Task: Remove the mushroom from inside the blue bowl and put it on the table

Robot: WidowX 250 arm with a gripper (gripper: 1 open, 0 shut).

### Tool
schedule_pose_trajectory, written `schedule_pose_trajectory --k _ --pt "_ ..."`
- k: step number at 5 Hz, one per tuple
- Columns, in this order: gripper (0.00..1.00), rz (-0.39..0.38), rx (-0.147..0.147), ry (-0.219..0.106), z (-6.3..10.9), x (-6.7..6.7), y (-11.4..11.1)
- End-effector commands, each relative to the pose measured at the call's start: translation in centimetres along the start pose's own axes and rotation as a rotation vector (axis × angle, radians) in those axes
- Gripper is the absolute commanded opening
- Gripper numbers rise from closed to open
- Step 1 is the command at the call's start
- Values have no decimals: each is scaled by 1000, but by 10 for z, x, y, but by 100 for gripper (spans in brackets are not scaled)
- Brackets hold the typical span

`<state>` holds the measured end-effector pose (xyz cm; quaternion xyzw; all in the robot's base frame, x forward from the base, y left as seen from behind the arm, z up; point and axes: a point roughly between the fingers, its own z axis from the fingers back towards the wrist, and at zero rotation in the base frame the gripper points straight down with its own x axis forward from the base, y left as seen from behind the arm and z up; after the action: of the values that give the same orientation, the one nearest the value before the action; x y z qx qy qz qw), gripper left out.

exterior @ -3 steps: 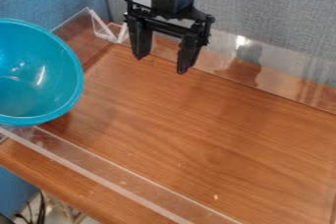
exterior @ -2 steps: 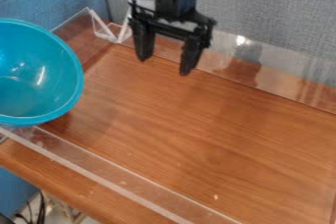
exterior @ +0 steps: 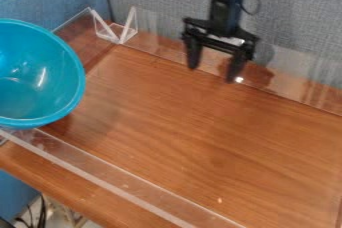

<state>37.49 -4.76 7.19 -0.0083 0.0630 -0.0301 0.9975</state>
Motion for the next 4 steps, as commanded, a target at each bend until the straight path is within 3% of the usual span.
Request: schedule_pose_trajectory --k 1,4 --pt "100 -11 -10 -101 23 40 -14" --pt "100 24 -9 -124 -7 43 -17"
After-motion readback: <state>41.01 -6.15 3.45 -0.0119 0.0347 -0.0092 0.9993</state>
